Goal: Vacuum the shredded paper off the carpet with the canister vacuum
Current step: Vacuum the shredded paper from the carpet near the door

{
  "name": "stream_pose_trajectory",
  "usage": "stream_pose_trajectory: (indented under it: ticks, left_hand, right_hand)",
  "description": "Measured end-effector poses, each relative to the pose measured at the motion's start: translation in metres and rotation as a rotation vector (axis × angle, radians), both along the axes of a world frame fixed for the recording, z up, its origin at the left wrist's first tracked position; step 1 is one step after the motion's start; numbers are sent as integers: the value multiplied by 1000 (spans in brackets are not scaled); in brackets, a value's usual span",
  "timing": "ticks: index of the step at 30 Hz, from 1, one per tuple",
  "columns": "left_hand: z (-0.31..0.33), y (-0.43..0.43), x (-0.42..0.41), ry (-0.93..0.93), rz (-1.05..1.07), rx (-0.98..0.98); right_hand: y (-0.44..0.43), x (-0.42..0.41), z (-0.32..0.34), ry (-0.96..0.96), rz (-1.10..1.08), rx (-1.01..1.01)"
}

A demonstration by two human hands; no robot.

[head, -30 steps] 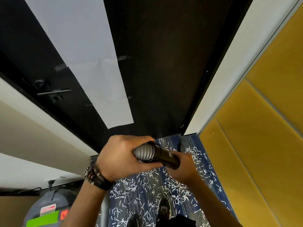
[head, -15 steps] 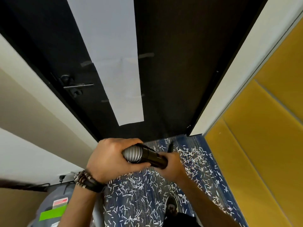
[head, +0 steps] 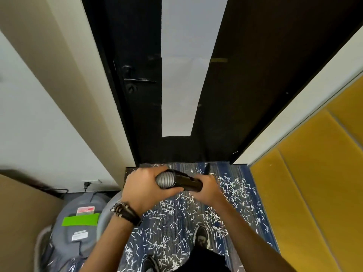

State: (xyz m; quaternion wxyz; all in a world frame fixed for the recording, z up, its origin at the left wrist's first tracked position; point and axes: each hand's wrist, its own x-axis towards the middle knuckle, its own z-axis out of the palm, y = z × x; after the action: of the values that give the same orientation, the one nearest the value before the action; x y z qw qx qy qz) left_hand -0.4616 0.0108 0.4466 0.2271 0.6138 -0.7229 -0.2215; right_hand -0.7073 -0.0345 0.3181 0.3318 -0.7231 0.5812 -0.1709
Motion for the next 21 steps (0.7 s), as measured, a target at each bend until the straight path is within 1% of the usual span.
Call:
stream_pose_trajectory:
  ticks: [7, 12, 16, 21]
  left_hand:
    - [-8, 4, 27, 1, 16, -25]
    - [1, 4, 30, 93, 32, -66]
    - [6, 6, 23, 192, 52, -77]
    - [-5, 9, 21, 178, 63, -65]
  right_hand:
    - [17, 31, -16, -86, -35, 28]
    - [16, 34, -7, -126, -30, -1]
    - [7, 18, 1, -103, -13, -39]
    - [7, 16, -7, -60, 7, -23]
